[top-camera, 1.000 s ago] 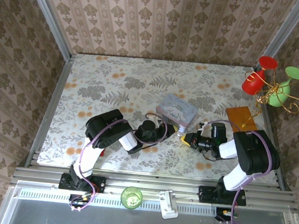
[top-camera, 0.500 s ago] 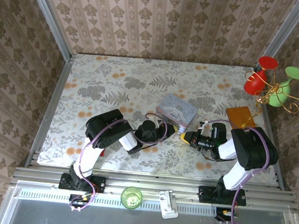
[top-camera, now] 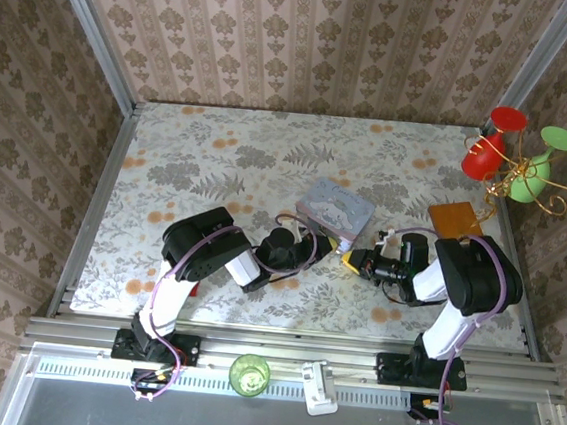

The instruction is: Unlock the padlock with the key

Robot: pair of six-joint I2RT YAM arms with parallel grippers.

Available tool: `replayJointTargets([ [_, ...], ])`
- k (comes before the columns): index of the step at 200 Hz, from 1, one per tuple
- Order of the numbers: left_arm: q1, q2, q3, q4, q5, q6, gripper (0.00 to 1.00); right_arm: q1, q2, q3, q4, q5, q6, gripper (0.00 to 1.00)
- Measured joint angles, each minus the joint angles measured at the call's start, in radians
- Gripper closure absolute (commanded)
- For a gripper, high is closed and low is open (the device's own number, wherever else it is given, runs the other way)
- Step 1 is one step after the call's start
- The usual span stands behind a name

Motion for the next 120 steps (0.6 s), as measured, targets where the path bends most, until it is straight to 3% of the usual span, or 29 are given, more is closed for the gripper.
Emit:
replayJointTargets([
  [45, 0.001, 0.0, 0.0, 0.005, 0.004, -0.001, 1.0, 0.0, -0.128, -0.001, -0.127, 0.005, -0.05, 1.0],
  [120, -0.001, 0.0, 0.0, 0.001, 0.003, -0.008, 1.0, -0.002, -0.099, 0.028, -0.148, 0.004, -0.071, 1.0],
])
